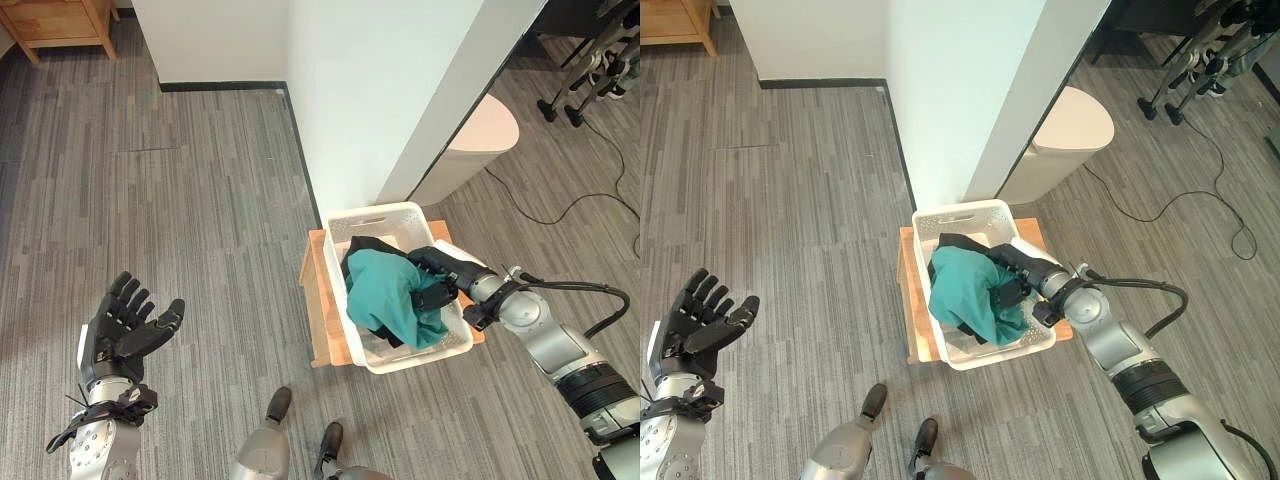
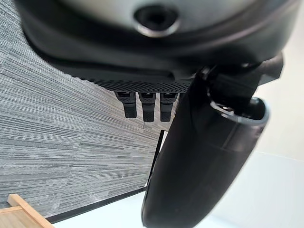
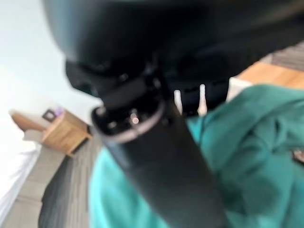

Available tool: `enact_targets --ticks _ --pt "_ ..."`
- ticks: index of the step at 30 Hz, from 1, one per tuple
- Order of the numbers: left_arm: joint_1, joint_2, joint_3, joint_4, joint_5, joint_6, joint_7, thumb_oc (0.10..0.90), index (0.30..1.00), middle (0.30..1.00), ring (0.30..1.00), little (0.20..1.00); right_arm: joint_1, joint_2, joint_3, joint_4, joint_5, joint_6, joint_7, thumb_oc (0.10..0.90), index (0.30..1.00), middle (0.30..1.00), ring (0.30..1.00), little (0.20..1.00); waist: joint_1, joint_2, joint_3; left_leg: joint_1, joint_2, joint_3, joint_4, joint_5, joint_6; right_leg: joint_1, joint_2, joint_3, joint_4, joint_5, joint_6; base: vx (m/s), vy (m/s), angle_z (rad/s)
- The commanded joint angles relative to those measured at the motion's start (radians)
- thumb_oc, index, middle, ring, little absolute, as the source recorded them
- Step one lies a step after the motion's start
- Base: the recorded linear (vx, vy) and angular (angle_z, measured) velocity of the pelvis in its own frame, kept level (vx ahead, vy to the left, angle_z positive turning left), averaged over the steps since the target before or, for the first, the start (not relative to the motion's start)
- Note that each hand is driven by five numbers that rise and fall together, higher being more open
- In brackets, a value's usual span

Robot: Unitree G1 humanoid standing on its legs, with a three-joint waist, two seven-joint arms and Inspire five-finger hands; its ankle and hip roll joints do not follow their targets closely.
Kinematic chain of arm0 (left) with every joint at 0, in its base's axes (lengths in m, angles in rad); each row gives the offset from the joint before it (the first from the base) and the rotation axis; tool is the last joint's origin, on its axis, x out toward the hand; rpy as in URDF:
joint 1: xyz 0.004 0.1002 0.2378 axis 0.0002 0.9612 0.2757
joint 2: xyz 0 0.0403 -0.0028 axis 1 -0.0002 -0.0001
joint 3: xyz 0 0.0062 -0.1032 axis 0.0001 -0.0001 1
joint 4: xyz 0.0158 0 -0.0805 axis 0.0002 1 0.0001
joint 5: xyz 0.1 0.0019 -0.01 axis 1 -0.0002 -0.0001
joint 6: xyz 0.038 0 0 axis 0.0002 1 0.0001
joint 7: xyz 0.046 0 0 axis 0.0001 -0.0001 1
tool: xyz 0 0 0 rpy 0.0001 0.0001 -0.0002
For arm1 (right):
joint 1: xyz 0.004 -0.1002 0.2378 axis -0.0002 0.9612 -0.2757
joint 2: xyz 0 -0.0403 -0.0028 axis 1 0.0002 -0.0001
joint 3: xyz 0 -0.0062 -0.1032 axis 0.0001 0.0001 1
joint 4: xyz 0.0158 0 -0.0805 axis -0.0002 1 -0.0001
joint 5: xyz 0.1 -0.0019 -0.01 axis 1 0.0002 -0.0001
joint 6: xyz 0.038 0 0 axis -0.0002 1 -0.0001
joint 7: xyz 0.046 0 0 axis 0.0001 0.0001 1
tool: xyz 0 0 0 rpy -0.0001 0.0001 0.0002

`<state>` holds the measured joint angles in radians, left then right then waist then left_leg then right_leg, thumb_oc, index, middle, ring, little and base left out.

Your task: Pick up bed clothes into laundry basket.

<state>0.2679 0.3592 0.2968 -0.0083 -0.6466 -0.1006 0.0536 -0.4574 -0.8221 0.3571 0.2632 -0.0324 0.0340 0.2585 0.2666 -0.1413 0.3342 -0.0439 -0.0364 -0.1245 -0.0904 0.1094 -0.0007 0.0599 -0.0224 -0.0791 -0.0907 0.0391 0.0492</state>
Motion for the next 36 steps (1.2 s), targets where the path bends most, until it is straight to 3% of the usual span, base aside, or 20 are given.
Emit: enact_targets --ticks 1,4,12,20,21,24,26,27,28,29,31,32,34,36 --pt "0.000 0.041 0.035 -0.077 0.003 -0.076 -0.011 0.800 0.900 0.900 0.900 0.900 -0.079 -0.146 -0.092 -0.110 0.082 -0.061 -0.055 0.800 0.900 0.900 0.900 0.900 -0.022 0.005 -0.126 0.053 0.037 0.018 0.004 -0.113 0.005 -0.031 -0.093 -0.037 0.007 0.000 0.061 0.00 0.000 0.00" --pt "-0.001 0.037 0.036 -0.087 0.001 -0.074 -0.011 0.800 0.900 0.900 0.900 0.900 -0.036 -0.181 -0.207 -0.199 0.154 -0.081 -0.077 0.800 0.900 0.900 0.900 0.900 -0.039 0.003 -0.134 0.056 0.039 0.023 0.003 -0.117 0.005 -0.032 -0.091 -0.030 0.005 -0.001 0.061 0.01 -0.003 -0.05" --pt "-0.010 0.035 0.022 -0.096 -0.006 -0.069 -0.020 0.800 0.900 0.900 0.900 0.900 0.046 -0.250 -0.386 -0.259 0.222 -0.121 -0.131 0.800 0.900 0.900 0.900 0.900 -0.071 0.001 -0.151 0.064 0.043 0.038 0.003 -0.124 0.004 -0.031 -0.088 -0.013 0.004 -0.005 0.061 0.01 0.000 -0.01" --pt "0.003 0.004 0.050 -0.094 -0.009 -0.078 0.000 0.800 0.900 0.900 0.900 0.900 0.208 -0.188 -0.665 -0.213 0.285 -0.177 -0.287 0.800 0.900 0.900 0.900 0.900 -0.112 0.008 -0.171 0.080 0.045 0.049 0.003 -0.139 0.006 -0.025 -0.084 0.001 0.004 -0.010 0.062 0.01 0.005 -0.05" --pt "0.014 -0.005 0.078 -0.095 -0.007 -0.082 0.012 0.800 0.900 0.900 0.900 0.900 0.268 -0.145 -0.747 -0.186 0.283 -0.179 -0.345 0.800 0.900 0.900 0.900 0.900 -0.124 0.012 -0.173 0.077 0.043 0.052 0.003 -0.132 0.007 -0.031 -0.086 0.003 0.005 -0.003 0.061 -0.02 0.007 -0.12" --pt "0.029 -0.011 0.120 -0.087 0.003 -0.087 0.039 0.800 0.900 0.900 0.900 0.900 0.375 -0.043 -0.861 -0.152 0.280 -0.176 -0.426 0.800 0.900 0.900 0.900 0.900 -0.141 0.028 -0.184 0.086 0.044 0.053 0.003 -0.149 0.009 -0.026 -0.083 0.011 0.005 -0.015 0.061 0.04 0.008 -0.04" --pt "0.033 -0.016 0.124 -0.086 0.007 -0.087 0.046 0.800 0.900 0.900 0.900 0.900 0.404 0.003 -0.883 -0.140 0.279 -0.178 -0.456 0.800 0.900 0.900 0.900 0.900 -0.144 0.032 -0.183 0.086 0.043 0.056 0.003 -0.143 0.010 -0.028 -0.083 0.014 0.006 -0.008 0.060 0.01 0.011 -0.12" --pt "0.037 -0.022 0.124 -0.083 0.012 -0.092 0.056 0.800 0.900 0.900 0.900 0.900 0.422 0.075 -0.888 -0.126 0.285 -0.185 -0.479 0.800 0.900 0.900 0.900 0.900 -0.148 0.039 -0.186 0.091 0.042 0.058 0.003 -0.145 0.011 -0.024 -0.083 0.017 0.006 -0.010 0.059 0.02 0.014 -0.07" --pt "0.038 -0.021 0.124 -0.083 0.012 -0.091 0.056 0.800 0.900 0.900 0.900 0.900 0.423 0.076 -0.888 -0.127 0.285 -0.185 -0.480 0.800 0.900 0.900 0.900 0.900 -0.148 0.039 -0.189 0.095 0.043 0.057 0.003 -0.155 0.011 -0.020 -0.082 0.018 0.005 -0.018 0.060 0.00 0.015 -0.12" --pt "0.032 -0.036 0.114 -0.074 0.017 -0.091 0.074 0.800 0.900 0.900 0.900 0.900 0.425 0.222 -0.865 -0.071 0.452 -0.228 -0.509 0.800 0.900 0.900 0.900 0.900 -0.156 0.050 -0.186 0.092 0.042 0.063 0.003 -0.144 0.012 -0.025 -0.083 0.024 0.005 -0.008 0.058 -0.01 0.005 -0.18" --pt "0.033 -0.041 0.122 -0.070 0.026 -0.083 0.090 0.800 0.900 0.900 0.900 0.900 0.471 0.330 -0.854 -0.084 0.528 -0.234 -0.509 0.800 0.900 0.900 0.900 0.900 -0.165 0.054 -0.187 0.092 0.044 0.065 0.003 -0.143 0.010 -0.026 -0.081 0.026 0.003 -0.012 0.055 -0.03 0.003 -0.18" --pt "0.034 -0.041 0.122 -0.070 0.026 -0.083 0.090 0.800 0.900 0.900 0.900 0.900 0.472 0.331 -0.855 -0.085 0.528 -0.234 -0.509 0.800 0.900 0.900 0.900 0.900 -0.165 0.053 -0.188 0.092 0.044 0.065 0.003 -0.143 0.010 -0.026 -0.081 0.025 0.003 -0.012 0.055 -0.01 -0.004 -0.07" --pt "0.018 -0.042 0.123 -0.058 0.033 -0.075 0.115 0.800 0.900 0.900 0.900 0.900 0.484 0.435 -0.816 -0.078 0.640 -0.229 -0.505 0.800 0.900 0.900 0.900 0.900 -0.169 0.064 -0.191 0.091 0.044 0.061 0.003 -0.138 0.008 -0.023 -0.082 0.019 0.007 -0.018 0.053 0.00 0.000 0.00" --pt "0.011 -0.038 0.120 -0.054 0.033 -0.072 0.123 0.800 0.900 0.900 0.900 0.900 0.476 0.453 -0.801 -0.085 0.671 -0.225 -0.500 0.800 0.900 0.900 0.900 0.900 -0.171 0.068 -0.191 0.093 0.044 0.056 0.003 -0.135 0.008 -0.021 -0.084 0.017 0.020 -0.019 0.050 -0.04 -0.005 0.01"
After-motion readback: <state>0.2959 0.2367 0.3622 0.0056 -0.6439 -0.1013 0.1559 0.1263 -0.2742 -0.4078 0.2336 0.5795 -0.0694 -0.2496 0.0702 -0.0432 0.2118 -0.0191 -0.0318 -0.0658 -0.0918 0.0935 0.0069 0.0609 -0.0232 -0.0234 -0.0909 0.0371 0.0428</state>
